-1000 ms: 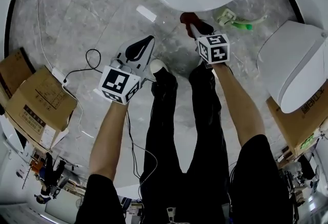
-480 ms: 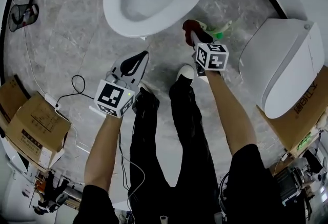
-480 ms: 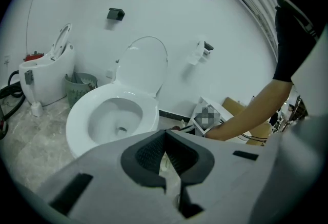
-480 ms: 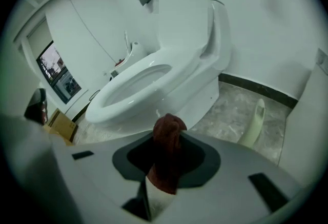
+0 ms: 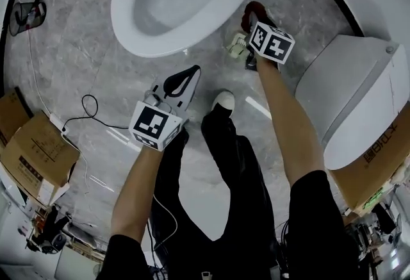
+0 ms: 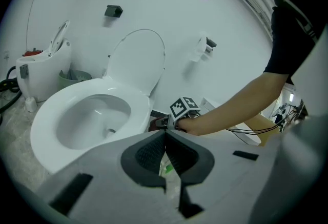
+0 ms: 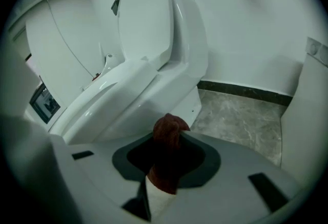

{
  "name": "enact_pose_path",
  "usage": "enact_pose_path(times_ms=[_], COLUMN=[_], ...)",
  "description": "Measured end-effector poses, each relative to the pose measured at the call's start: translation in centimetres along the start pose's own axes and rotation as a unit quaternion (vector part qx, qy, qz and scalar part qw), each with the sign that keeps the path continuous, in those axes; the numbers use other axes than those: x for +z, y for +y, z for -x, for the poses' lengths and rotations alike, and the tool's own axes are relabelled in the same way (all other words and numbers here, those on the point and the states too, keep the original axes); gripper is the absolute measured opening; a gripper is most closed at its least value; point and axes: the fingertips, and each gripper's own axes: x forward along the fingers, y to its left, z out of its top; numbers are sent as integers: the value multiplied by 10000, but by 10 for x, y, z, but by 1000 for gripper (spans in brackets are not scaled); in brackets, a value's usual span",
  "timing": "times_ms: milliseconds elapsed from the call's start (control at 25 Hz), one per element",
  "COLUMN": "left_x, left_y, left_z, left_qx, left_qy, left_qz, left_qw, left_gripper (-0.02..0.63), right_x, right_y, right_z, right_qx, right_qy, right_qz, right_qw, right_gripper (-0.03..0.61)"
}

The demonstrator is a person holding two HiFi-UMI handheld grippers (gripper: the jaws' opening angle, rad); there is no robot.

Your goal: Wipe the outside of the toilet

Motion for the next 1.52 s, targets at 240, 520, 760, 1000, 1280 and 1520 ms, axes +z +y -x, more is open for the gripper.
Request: enact_pose_path(times_ms=[240, 520, 760, 1000, 1280, 1520], left_x=[-21, -30, -29, -33, -45, -53], left_y=[-7, 3, 8, 6, 22, 30], left_z=[-8, 6, 18, 39, 72, 97], left_qx=[21, 103, 112, 45, 185, 245], left_qy=[71, 147, 112, 103, 67, 57], left_qz=[102, 142, 248, 223, 290, 324], left_qw=[9999, 9997, 9996, 9997, 9994, 9992], left_gripper=[8, 8, 8, 8, 8, 8], right_x=[19, 13, 4, -17, -51, -61], right_y=[-4, 23, 46, 65, 101, 113], right_z=[-30, -28, -17, -6, 1, 8], right_qx=[281, 820, 1021, 1038, 1166, 1059], right_qy=[-242, -324, -189, -9, 169, 188], right_qz=[-455, -47, 601, 1032, 1725, 1522], right_qw=[9983, 9961, 9928, 9892, 9779, 9825], right_gripper=[95, 94, 94, 94, 94, 94])
